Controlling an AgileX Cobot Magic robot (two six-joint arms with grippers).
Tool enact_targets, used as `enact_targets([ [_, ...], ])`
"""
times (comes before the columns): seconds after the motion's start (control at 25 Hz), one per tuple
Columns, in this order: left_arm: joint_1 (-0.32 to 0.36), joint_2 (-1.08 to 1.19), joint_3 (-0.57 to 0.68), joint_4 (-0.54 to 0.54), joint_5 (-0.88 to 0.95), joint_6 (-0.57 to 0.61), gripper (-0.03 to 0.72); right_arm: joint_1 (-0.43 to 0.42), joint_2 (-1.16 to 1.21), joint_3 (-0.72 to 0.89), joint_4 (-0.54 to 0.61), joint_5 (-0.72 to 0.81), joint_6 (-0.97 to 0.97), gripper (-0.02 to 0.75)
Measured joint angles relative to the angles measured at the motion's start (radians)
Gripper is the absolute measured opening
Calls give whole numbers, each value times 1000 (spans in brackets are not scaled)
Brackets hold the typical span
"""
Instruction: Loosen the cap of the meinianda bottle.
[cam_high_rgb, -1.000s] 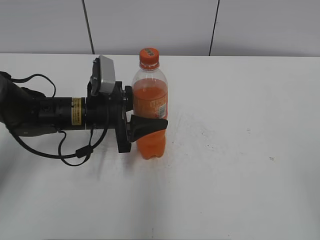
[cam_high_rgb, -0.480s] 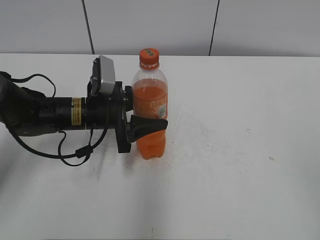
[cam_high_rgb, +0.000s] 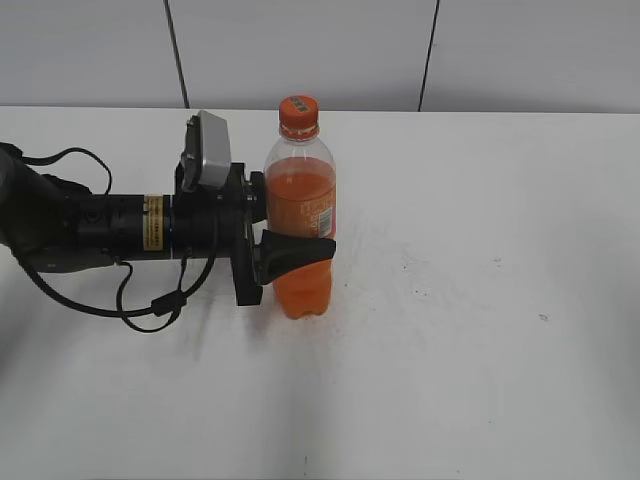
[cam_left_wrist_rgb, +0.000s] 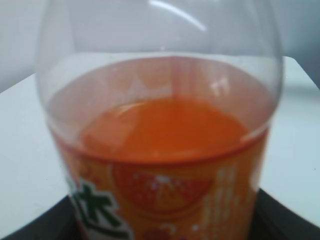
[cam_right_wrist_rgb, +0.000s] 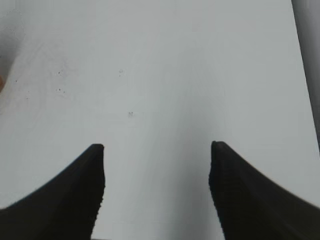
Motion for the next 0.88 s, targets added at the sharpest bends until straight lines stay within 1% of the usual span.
enact_targets([
  [0.12, 0, 0, 0, 0, 0, 0, 421, 0, 106, -21, 18, -136, -21, 494],
  [0.24, 0, 0, 0, 0, 0, 0, 421, 0, 226, -83, 60, -166, -16, 494],
  [0.4, 0, 0, 0, 0, -1, 0, 421, 0, 463, -229, 72, -100, 48, 494],
  [0.56, 0, 0, 0, -2, -1, 0, 421, 0, 647, -384, 74, -30, 73, 494],
  [0.76, 0, 0, 0, -5, -2, 0, 421, 0, 781, -479, 74, -38, 45, 494],
  [0.88, 0, 0, 0, -7, -2, -1, 421, 0, 843, -551, 74, 29, 108, 494],
])
